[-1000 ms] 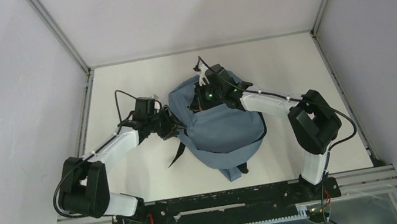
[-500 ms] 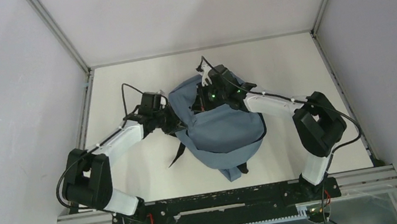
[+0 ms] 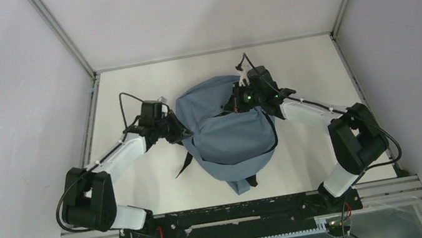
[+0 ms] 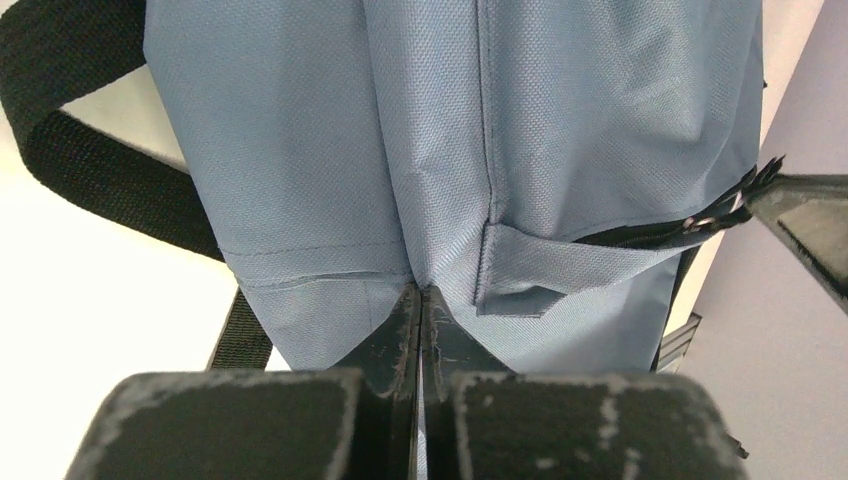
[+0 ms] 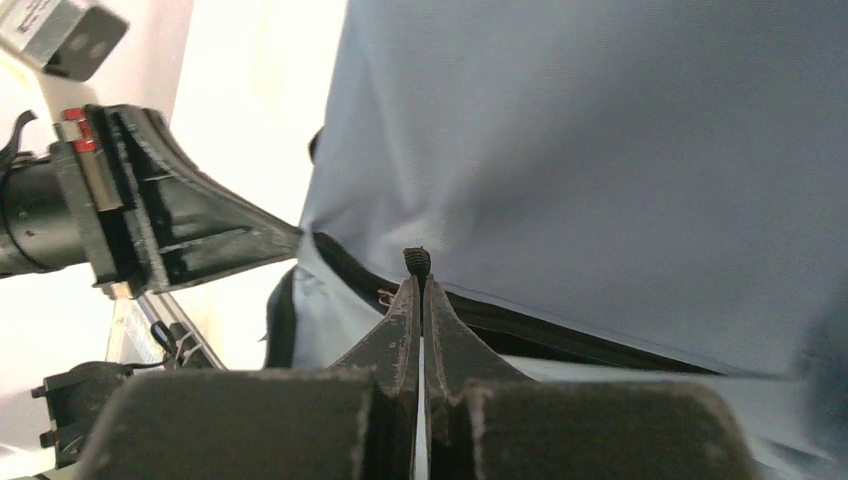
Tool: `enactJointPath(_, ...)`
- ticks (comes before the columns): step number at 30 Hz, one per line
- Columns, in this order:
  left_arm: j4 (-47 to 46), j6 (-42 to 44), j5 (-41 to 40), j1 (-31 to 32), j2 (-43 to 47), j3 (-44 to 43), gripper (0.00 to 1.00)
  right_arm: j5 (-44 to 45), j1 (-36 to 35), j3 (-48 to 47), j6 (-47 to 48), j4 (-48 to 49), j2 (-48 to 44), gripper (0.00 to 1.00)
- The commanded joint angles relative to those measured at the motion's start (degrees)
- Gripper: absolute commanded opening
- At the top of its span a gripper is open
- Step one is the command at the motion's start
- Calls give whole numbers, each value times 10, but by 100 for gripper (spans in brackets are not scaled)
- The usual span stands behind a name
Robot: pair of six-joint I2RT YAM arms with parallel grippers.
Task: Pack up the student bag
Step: Zip the student bag at the center of the board.
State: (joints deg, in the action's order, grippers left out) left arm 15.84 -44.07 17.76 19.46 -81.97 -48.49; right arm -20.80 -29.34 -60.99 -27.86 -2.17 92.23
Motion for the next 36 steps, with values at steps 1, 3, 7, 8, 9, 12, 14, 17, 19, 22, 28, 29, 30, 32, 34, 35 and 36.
enactJointPath(1, 2, 19, -10, -24, 42, 32, 0, -4, 40, 17, -11, 46, -35, 0)
enactJointPath(3, 5, 23, -10, -27, 48, 40, 0, -6, 54, 25, -11, 45, -40, 0)
enactJointPath(7, 10, 28, -6, -30, 61, 58, 0, -13, 90, 42, -6, 45, -48, 0)
enactJointPath(8, 11, 28, -7, -31, 65, 63, 0, -16, 99, 47, -5, 45, -49, 0)
enactJointPath(9, 12, 28, -7, -32, 69, 67, 0, -16, 108, 51, -3, 44, -49, 0)
enactJointPath(12, 16, 29, -8, -37, 82, 77, 0, -17, 135, 68, 1, 44, -48, 0)
enactJointPath(14, 20, 31, -7, -42, 91, 82, 0, -15, 155, 79, 3, 46, -47, 0)
enactJointPath(17, 24, 35, -6, -47, 101, 84, 0, -13, 176, 95, 6, 49, -45, 0)
enactJointPath(19, 26, 40, 2, -47, 101, 83, 0, -16, 185, 99, 5, 50, -39, 0)
enactJointPath(22, 23, 41, 15, -46, 96, 85, 0, -19, 186, 99, 3, 58, -33, 0)
enactJointPath(28, 0, 31, 23, -11, 81, 76, 0, -10, 199, 88, -1, 73, -22, 0)
enactJointPath(29, -1, 29, 21, 4, 73, 68, 0, -10, 207, 84, -2, 72, -18, 0)
enactJointPath(30, -3, 28, 20, 19, 62, 57, 0, -8, 215, 81, -3, 71, -15, 0)
enactJointPath(32, -11, 21, 20, 46, 40, 35, 0, -7, 234, 74, -2, 69, -7, 0)
enactJointPath(34, -28, 7, 24, 69, 16, 17, 0, -4, 257, 64, 3, 65, 2, 0)
enactJointPath(35, -37, -1, 27, 78, 4, 5, 0, -2, 271, 57, 7, 58, 13, 0)
enactJointPath(36, -45, -9, 31, 87, -7, -6, 0, -3, 285, 49, 9, 51, 21, 0)
